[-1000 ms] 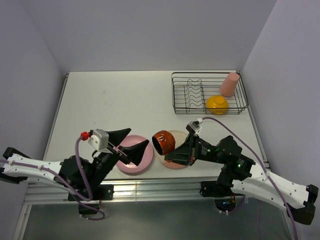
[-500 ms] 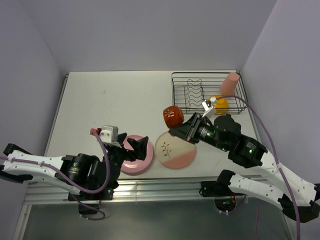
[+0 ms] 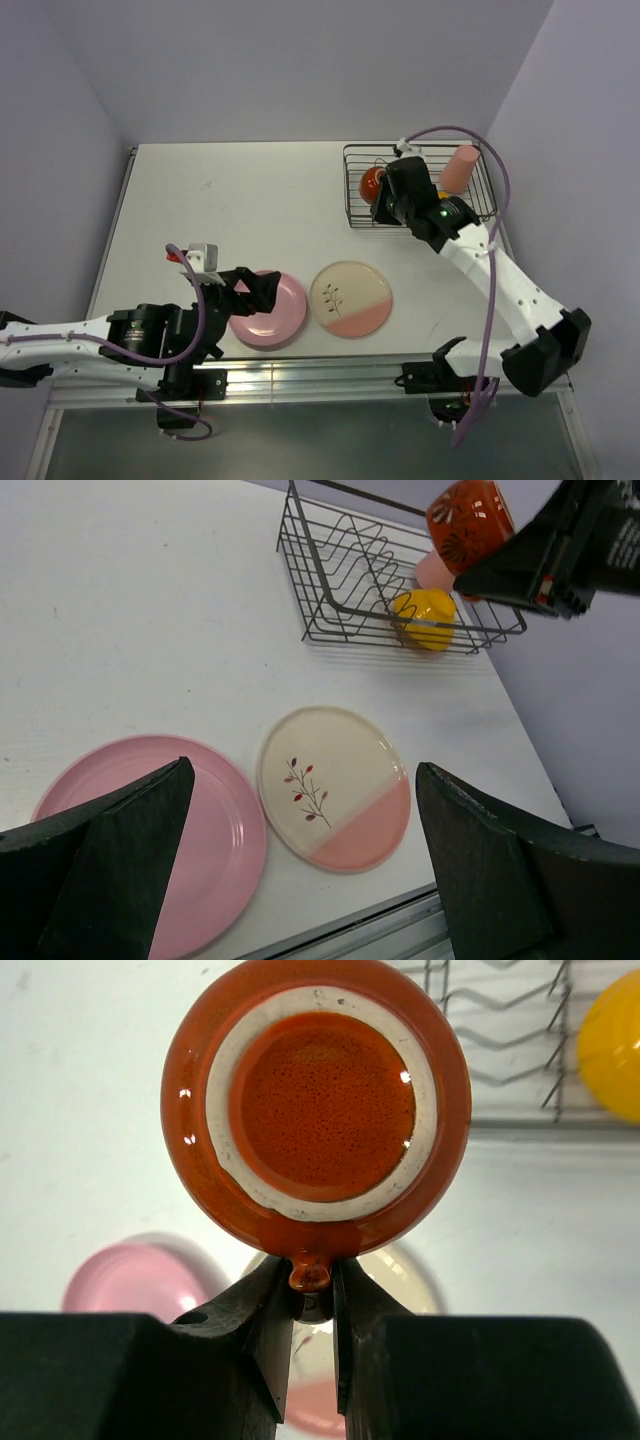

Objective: Load the mixed dishes into the dish rack

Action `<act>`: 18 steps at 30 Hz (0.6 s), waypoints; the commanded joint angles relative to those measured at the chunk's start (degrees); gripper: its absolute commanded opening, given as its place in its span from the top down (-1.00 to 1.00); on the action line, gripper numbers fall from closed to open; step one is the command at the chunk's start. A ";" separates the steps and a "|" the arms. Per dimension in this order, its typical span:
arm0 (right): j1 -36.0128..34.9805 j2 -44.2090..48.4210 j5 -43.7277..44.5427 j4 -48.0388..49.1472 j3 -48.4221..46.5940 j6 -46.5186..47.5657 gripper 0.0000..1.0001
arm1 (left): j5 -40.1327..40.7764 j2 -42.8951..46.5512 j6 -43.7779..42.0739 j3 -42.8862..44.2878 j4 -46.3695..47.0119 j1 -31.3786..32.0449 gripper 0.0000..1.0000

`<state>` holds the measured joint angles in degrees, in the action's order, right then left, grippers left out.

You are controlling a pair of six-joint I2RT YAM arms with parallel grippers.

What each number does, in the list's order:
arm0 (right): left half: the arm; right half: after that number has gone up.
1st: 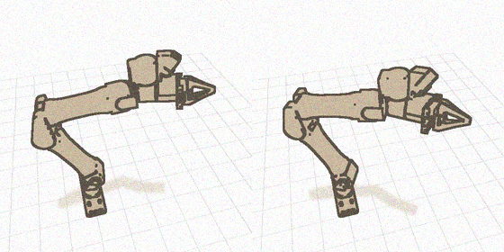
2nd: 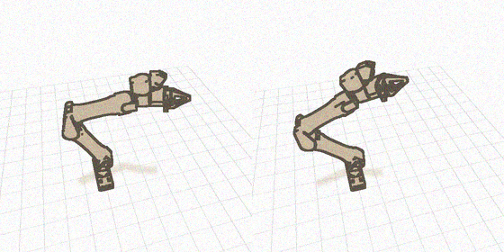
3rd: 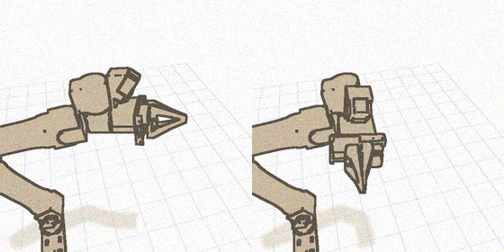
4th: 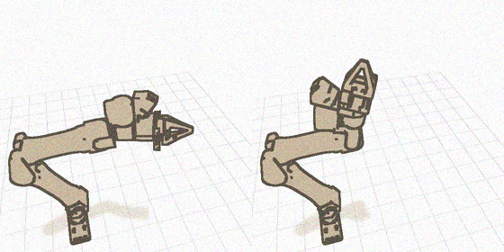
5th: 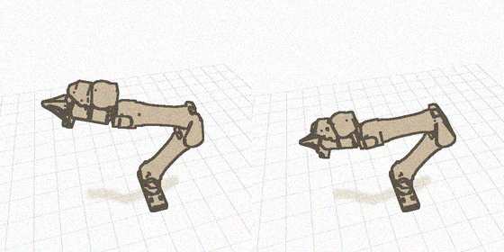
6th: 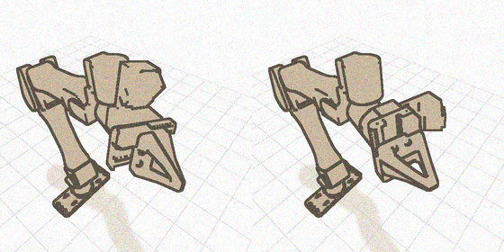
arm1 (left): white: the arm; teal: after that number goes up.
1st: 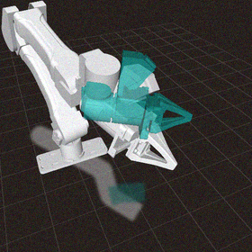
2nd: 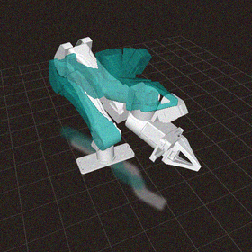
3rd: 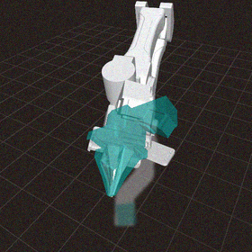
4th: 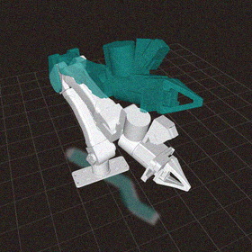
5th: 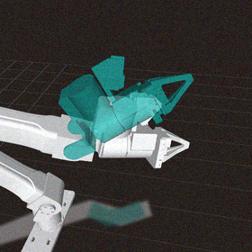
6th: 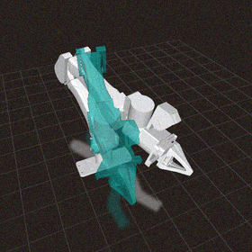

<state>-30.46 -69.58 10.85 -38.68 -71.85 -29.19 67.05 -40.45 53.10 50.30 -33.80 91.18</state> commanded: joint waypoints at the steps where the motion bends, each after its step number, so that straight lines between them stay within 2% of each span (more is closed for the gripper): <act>1: 1.45 -3.87 5.85 3.43 -8.28 10.10 1.00 | -7.27 -0.60 -4.49 -2.05 6.90 -3.19 -0.99; 9: 3.65 -18.55 6.11 1.94 -17.61 14.95 1.00 | -11.85 -3.59 -7.48 -4.42 10.33 -7.33 -0.99; 18: 4.53 -29.37 6.46 1.32 -21.83 15.57 1.00 | -13.08 -1.92 -9.24 -7.23 13.76 -8.91 -0.98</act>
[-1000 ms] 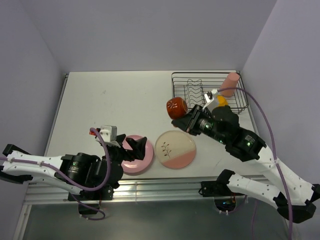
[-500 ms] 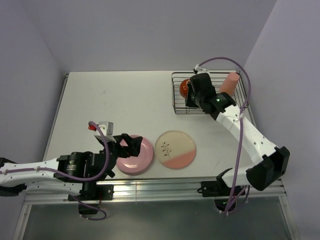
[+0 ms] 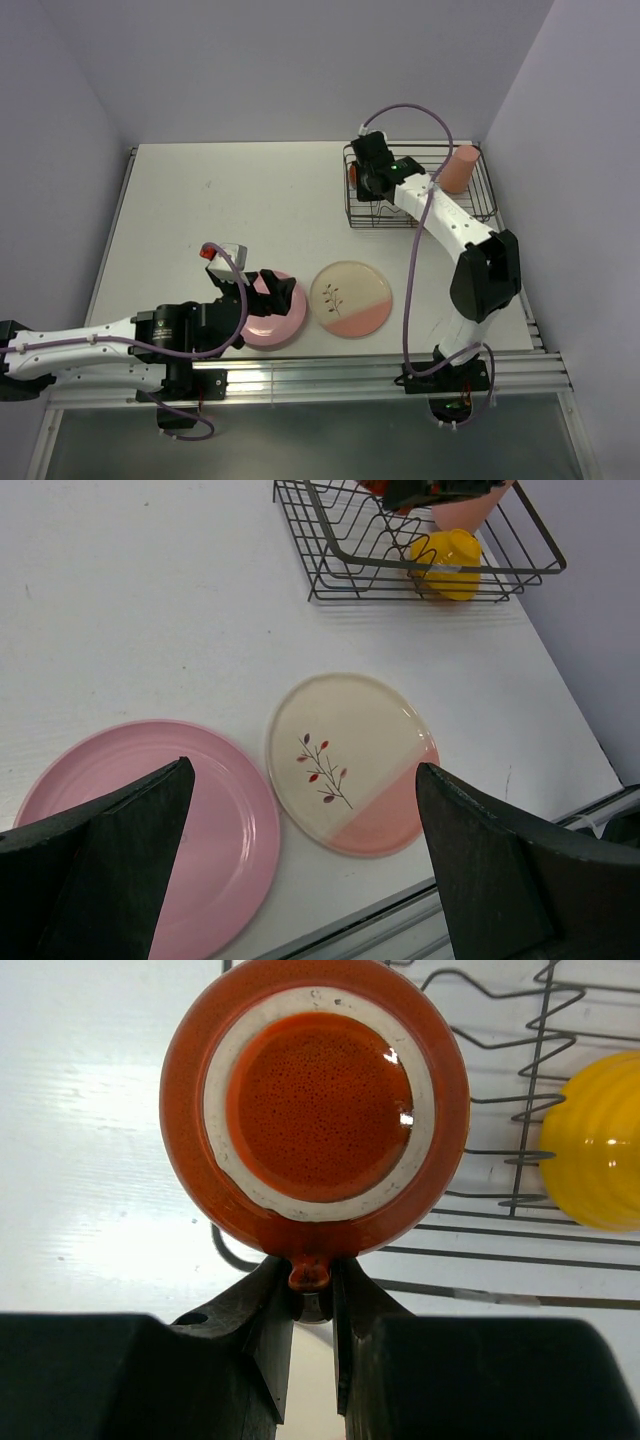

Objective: Load the mixed dishes into the dish rack

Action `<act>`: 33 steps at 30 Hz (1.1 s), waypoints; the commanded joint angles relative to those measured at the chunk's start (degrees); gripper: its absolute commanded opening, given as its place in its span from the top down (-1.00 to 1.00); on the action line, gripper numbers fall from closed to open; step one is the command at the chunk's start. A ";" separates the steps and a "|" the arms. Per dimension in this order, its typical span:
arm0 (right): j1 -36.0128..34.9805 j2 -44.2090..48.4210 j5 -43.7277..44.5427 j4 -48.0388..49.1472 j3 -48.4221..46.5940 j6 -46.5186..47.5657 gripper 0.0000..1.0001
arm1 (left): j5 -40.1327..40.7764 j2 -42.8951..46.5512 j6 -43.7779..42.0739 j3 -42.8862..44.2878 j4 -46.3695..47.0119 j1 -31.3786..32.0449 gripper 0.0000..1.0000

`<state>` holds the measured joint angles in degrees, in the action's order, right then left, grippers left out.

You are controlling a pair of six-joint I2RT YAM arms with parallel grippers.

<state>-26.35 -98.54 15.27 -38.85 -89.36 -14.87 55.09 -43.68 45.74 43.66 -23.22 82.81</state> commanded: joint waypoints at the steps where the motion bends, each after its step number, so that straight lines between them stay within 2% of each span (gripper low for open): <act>1: 0.51 -0.94 1.79 1.32 -4.50 1.25 1.00 | -1.13 1.58 -1.88 -0.85 3.18 -0.63 -0.99; 14: 2.53 -9.82 0.38 0.27 -7.23 0.37 1.00 | -1.74 3.69 -2.14 -1.38 2.92 -2.21 -0.98; 33: 3.23 -14.22 -0.86 1.67 -3.89 1.78 1.00 | -2.88 3.60 -1.61 -2.26 3.27 -3.18 -0.99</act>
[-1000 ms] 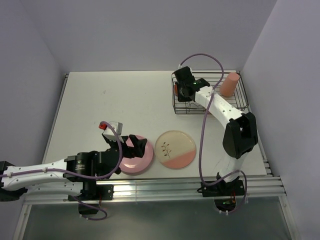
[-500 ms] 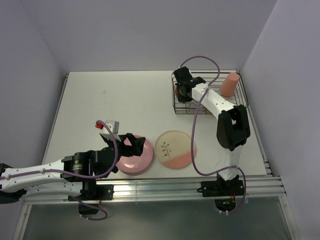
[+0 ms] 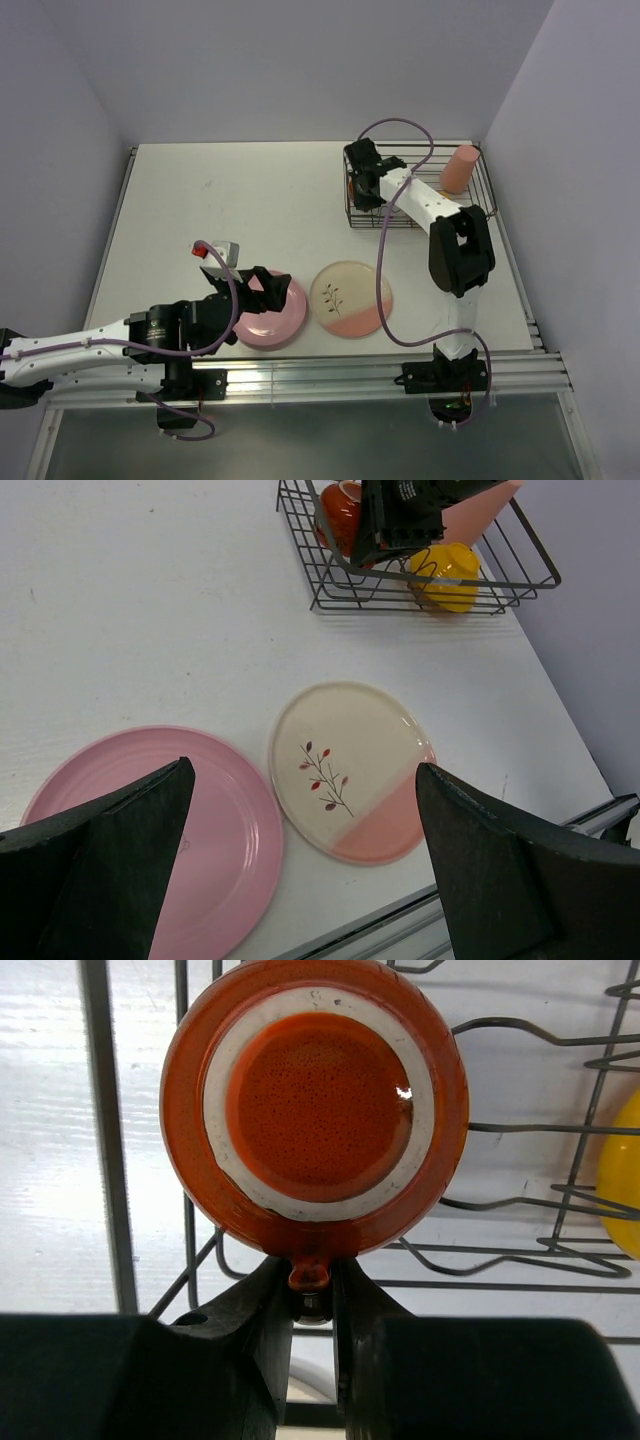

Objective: Load the mixed dishes into the dish rack

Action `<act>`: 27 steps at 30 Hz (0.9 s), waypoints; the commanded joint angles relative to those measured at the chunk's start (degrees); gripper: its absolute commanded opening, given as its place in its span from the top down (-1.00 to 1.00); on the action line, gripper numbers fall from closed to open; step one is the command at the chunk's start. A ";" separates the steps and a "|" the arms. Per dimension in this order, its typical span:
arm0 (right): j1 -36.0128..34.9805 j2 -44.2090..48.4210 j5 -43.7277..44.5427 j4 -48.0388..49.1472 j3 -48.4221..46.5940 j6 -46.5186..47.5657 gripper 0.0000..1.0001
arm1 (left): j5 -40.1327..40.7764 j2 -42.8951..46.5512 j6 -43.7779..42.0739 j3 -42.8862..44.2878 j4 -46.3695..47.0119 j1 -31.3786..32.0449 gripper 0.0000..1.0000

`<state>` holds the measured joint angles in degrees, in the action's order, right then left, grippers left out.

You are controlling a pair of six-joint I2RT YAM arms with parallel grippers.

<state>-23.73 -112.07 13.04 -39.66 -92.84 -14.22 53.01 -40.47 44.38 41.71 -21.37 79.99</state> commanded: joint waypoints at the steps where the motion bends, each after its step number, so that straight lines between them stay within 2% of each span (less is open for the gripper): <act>1: 0.70 -0.87 1.46 2.74 -0.07 1.21 1.00 | -0.81 0.48 -0.17 -0.40 1.24 -0.36 -0.98; 7: 1.05 -0.87 1.46 3.71 2.31 1.91 1.00 | -1.42 0.48 -0.61 -0.76 2.03 -0.79 -0.98; 20: 1.75 -5.18 0.06 1.34 -0.77 2.35 0.97 | -4.06 -4.08 0.53 1.26 0.98 -1.94 -0.98; 23: 1.75 -4.12 -0.20 1.69 0.11 1.83 0.73 | -6.07 -7.60 0.53 2.76 0.27 -2.73 -0.99; 26: 1.75 -2.63 -1.17 2.57 1.52 1.30 0.34 | -8.96 -11.29 0.01 3.90 0.88 -3.78 -0.98; 27: 1.75 -2.36 -1.26 2.57 1.69 1.21 0.13 | -9.85 -12.17 -0.17 4.34 1.32 -4.13 -0.98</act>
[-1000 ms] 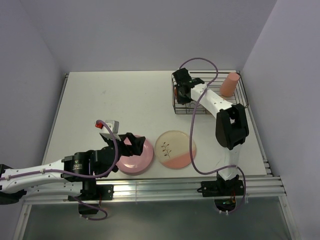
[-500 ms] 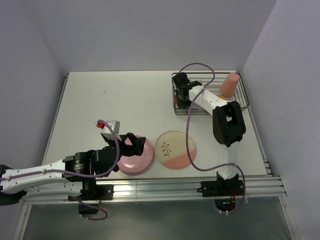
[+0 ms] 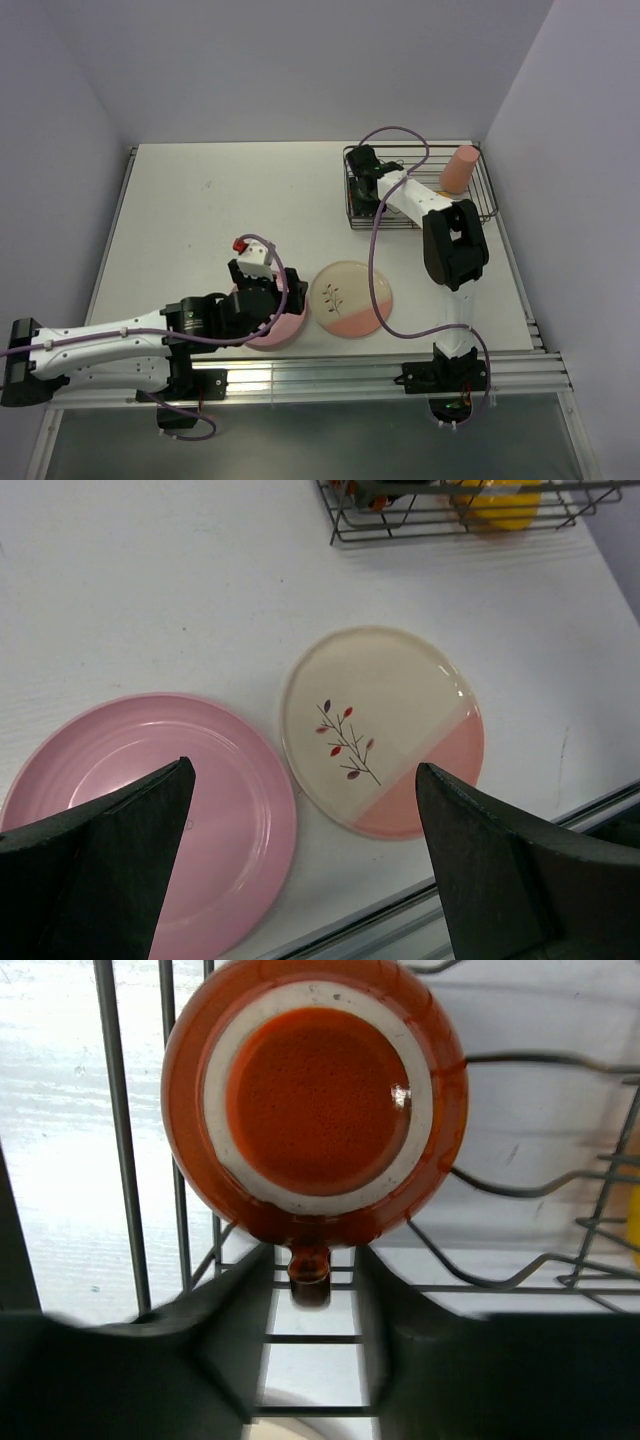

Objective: Load the mixed dishes into the dish rack

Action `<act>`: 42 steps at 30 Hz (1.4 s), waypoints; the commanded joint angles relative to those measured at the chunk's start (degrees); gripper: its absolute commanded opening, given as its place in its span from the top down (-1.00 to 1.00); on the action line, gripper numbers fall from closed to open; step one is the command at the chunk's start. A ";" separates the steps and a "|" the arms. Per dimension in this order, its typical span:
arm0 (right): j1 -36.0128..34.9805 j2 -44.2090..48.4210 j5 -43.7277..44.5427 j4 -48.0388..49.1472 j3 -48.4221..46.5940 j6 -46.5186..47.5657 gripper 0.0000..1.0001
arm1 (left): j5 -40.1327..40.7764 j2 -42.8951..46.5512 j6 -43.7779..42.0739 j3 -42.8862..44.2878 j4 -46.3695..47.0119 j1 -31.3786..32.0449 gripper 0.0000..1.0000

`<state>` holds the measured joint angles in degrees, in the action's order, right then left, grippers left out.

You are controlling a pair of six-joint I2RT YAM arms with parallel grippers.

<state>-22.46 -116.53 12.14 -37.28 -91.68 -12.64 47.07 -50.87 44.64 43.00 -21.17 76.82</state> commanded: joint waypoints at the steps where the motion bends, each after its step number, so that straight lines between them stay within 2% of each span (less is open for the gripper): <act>1: 0.49 2.71 -0.63 0.10 0.71 -0.36 0.00 | -4.96 -3.69 -0.52 3.23 1.39 -1.75 -0.98; 4: 0.49 3.76 -0.98 0.19 1.15 -0.54 -0.32 | -8.13 -7.82 -0.61 4.19 1.74 -3.16 -0.98; 5: 0.49 3.94 -1.07 0.10 1.24 -0.63 -0.37 | -8.74 -8.97 -0.70 4.80 1.83 -3.60 -0.98; 14: 0.22 13.16 -3.61 0.54 2.38 -2.82 -0.41 | -14.01 -17.94 -4.91 7.71 3.94 -7.46 -0.95; 19: 0.13 21.14 -2.82 -3.50 -0.08 -5.10 -0.41 | -23.58 -23.11 -8.52 9.64 5.00 -12.83 -0.90; 23: 0.22 26.35 -6.52 -4.38 -0.69 -5.19 -0.42 | -25.18 -26.38 -8.96 11.57 4.64 -14.50 -0.89; 26: -0.04 30.56 -8.97 -4.13 1.23 -6.77 -0.41 | -25.79 -28.05 -6.15 12.19 2.80 -16.43 -0.83; 28: -0.74 35.04 -11.08 -2.98 6.05 -9.05 -0.40 | -25.54 -29.28 -3.00 12.28 0.01 -17.49 -0.75; 31: -4.60 41.19 -8.47 -2.01 12.21 -10.73 -0.39 | -22.47 -30.42 2.89 12.28 -4.83 -17.49 -0.51; 36: -13.81 50.76 -4.41 -3.94 19.94 -13.89 -0.38 | -21.67 -31.13 10.72 10.08 -7.22 -17.40 -0.36; 40: -19.46 57.37 -3.70 -4.12 25.05 -18.37 -0.37 | -20.01 -32.18 14.94 11.31 -10.29 -14.86 -0.30; 42: -20.95 61.06 -3.97 -3.94 27.69 -19.34 -0.37 | -17.82 -32.88 17.92 11.93 -13.36 -11.44 -0.29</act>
<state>-41.93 -60.10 6.17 -41.65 -65.76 -28.42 25.74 -82.87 56.25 53.15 -29.71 61.60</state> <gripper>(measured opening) 0.687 0.647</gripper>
